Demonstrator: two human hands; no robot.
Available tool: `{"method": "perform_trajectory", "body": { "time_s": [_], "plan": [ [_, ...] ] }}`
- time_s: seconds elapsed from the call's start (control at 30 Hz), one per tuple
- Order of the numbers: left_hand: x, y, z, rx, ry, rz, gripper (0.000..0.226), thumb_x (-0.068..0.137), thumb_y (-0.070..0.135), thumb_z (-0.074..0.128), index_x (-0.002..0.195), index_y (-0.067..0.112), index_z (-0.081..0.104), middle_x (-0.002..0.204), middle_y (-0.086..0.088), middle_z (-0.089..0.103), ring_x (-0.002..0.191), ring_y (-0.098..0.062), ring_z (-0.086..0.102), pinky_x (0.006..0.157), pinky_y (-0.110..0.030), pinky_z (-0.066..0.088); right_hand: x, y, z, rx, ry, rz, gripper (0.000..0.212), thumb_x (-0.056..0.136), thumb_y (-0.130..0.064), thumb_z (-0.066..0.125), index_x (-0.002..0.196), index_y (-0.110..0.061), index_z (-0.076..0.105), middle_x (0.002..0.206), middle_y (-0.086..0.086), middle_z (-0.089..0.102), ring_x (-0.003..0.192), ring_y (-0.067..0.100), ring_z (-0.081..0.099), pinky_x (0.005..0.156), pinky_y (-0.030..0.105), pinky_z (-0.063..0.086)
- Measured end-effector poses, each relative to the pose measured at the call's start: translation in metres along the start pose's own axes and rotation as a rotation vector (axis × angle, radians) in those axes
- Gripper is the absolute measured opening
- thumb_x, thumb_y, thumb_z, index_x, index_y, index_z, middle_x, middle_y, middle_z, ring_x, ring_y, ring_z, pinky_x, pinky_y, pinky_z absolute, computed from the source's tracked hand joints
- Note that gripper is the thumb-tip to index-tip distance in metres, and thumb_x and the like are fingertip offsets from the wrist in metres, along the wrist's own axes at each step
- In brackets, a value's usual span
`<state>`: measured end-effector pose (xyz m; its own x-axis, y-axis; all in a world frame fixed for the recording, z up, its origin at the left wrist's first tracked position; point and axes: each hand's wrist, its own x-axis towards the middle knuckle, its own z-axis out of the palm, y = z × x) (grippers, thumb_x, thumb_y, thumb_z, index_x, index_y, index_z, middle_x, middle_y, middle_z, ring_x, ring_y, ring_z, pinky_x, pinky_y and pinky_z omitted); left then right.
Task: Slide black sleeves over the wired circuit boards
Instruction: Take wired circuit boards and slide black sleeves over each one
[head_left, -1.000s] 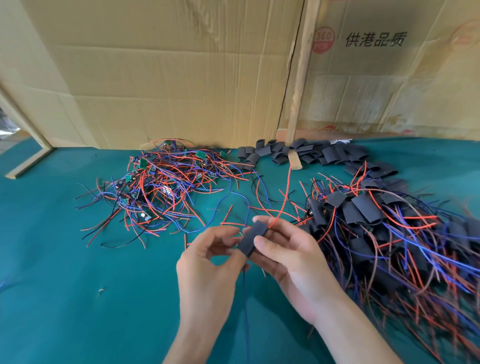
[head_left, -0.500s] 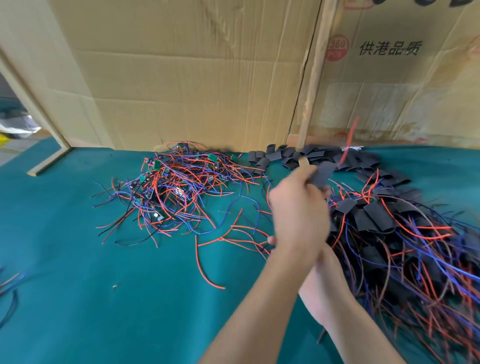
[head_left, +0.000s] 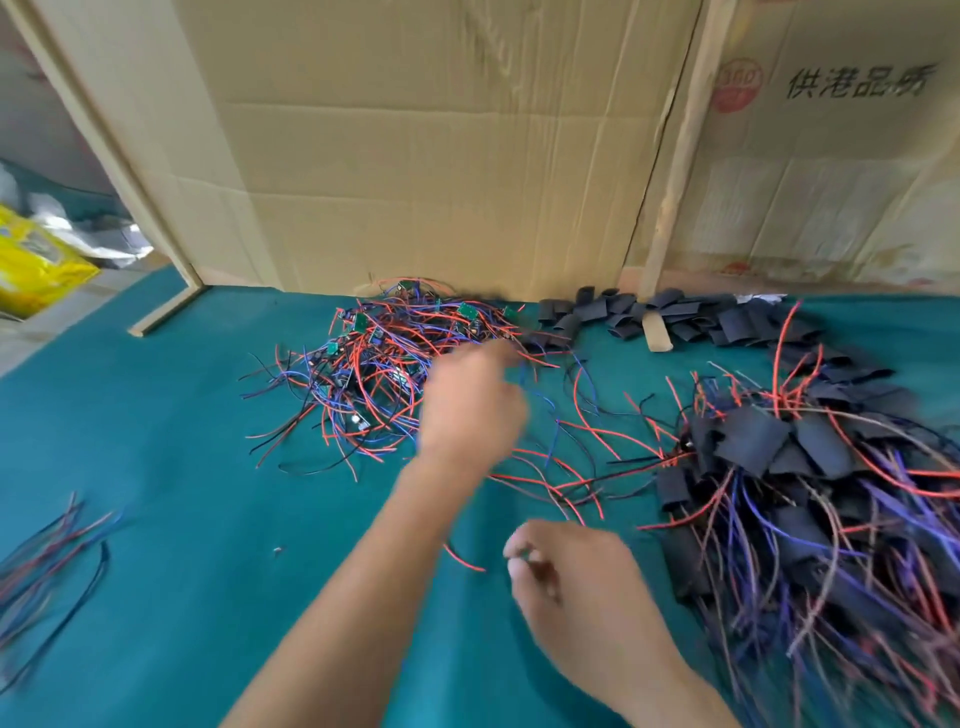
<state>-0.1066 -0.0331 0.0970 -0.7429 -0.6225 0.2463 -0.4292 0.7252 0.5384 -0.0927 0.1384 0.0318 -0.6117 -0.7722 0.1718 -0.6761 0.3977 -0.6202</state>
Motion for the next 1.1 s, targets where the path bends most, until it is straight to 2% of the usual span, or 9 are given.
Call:
{"method": "perform_trajectory", "body": {
  "time_s": [0.07, 0.17, 0.37, 0.5, 0.63, 0.73, 0.8, 0.93, 1.1],
  "plan": [
    [0.002, -0.068, -0.023, 0.196, 0.140, -0.228, 0.048, 0.079, 0.002, 0.054, 0.124, 0.013, 0.066, 0.122, -0.020, 0.066, 0.114, -0.040, 0.058, 0.097, -0.045, 0.048, -0.004, -0.006, 0.009, -0.044, -0.087, -0.091, 0.025, 0.090, -0.038, 0.047, 0.104, -0.028, 0.064, 0.096, -0.002, 0.070, 0.094, 0.022, 0.062, 0.081, 0.037, 0.049],
    [-0.005, -0.127, -0.026, 0.349, 0.053, -0.409, 0.044, 0.086, 0.009, 0.053, 0.130, 0.012, 0.061, 0.124, -0.025, 0.057, 0.115, -0.046, 0.052, 0.100, -0.048, 0.044, -0.009, -0.020, 0.021, -0.052, -0.053, -0.225, 0.015, 0.086, -0.032, 0.055, 0.093, -0.025, 0.066, 0.080, -0.002, 0.068, 0.080, 0.024, 0.063, 0.067, 0.036, 0.053],
    [-0.003, -0.147, -0.027, 0.466, 0.018, -0.233, 0.035, 0.092, 0.028, 0.064, 0.126, 0.027, 0.069, 0.121, -0.014, 0.062, 0.114, -0.041, 0.049, 0.101, -0.045, 0.043, -0.011, -0.019, 0.016, 0.083, 0.017, -0.202, 0.009, 0.086, -0.027, 0.061, 0.090, -0.025, 0.069, 0.073, -0.002, 0.066, 0.069, 0.016, 0.057, 0.067, 0.036, 0.051],
    [-0.012, -0.134, -0.037, 0.425, 0.175, -0.138, 0.031, 0.090, 0.023, 0.069, 0.121, 0.022, 0.072, 0.110, -0.021, 0.065, 0.105, -0.043, 0.053, 0.096, -0.048, 0.044, -0.002, -0.018, -0.009, 0.207, 0.109, -0.129, 0.004, 0.085, -0.026, 0.064, 0.084, -0.024, 0.067, 0.063, -0.012, 0.059, 0.057, 0.005, 0.049, 0.060, 0.020, 0.042],
    [-0.045, -0.083, -0.044, 0.203, 0.285, 0.047, 0.031, 0.085, 0.013, 0.071, 0.114, 0.023, 0.071, 0.094, -0.008, 0.077, 0.086, -0.038, 0.070, 0.076, -0.046, 0.055, 0.018, -0.021, -0.028, 0.449, 0.277, 0.002, 0.006, 0.085, -0.027, 0.065, 0.088, -0.026, 0.070, 0.076, -0.020, 0.069, 0.072, 0.003, 0.065, 0.063, 0.014, 0.046],
    [-0.071, -0.033, -0.034, 0.017, 0.187, 0.172, 0.031, 0.082, 0.020, 0.075, 0.111, 0.031, 0.071, 0.090, 0.007, 0.076, 0.080, -0.018, 0.073, 0.074, -0.034, 0.056, 0.035, -0.023, -0.034, 0.568, 0.199, 0.115, 0.020, 0.093, -0.036, 0.070, 0.111, -0.027, 0.069, 0.101, -0.018, 0.073, 0.098, -0.002, 0.066, 0.084, 0.018, 0.052],
    [-0.078, -0.008, -0.024, -0.153, 0.108, 0.238, 0.030, 0.079, 0.024, 0.071, 0.108, 0.034, 0.071, 0.091, 0.015, 0.075, 0.081, -0.003, 0.067, 0.078, -0.024, 0.053, 0.041, -0.025, -0.038, 0.678, 0.140, 0.154, 0.015, 0.097, -0.025, 0.067, 0.111, -0.021, 0.071, 0.101, -0.010, 0.077, 0.096, 0.002, 0.070, 0.091, 0.028, 0.056],
    [-0.073, 0.008, -0.009, -0.349, 0.030, 0.234, 0.038, 0.075, 0.026, 0.065, 0.111, 0.037, 0.066, 0.100, 0.022, 0.072, 0.091, 0.001, 0.067, 0.082, -0.018, 0.052, 0.040, -0.014, -0.056, 0.900, 0.170, 0.288, 0.014, 0.098, -0.007, 0.063, 0.095, -0.014, 0.075, 0.072, 0.002, 0.072, 0.060, 0.014, 0.065, 0.058, 0.027, 0.055],
    [-0.064, 0.018, 0.022, -1.243, -0.088, -0.172, 0.034, 0.090, -0.001, 0.069, 0.117, 0.012, 0.053, 0.105, -0.004, 0.078, 0.095, -0.031, 0.074, 0.081, -0.038, 0.058, 0.039, -0.001, -0.074, 1.092, 0.082, 0.442, 0.020, 0.102, -0.017, 0.059, 0.093, -0.008, 0.075, 0.077, 0.015, 0.072, 0.045, 0.015, 0.053, 0.046, 0.023, 0.046]
  ]
}}
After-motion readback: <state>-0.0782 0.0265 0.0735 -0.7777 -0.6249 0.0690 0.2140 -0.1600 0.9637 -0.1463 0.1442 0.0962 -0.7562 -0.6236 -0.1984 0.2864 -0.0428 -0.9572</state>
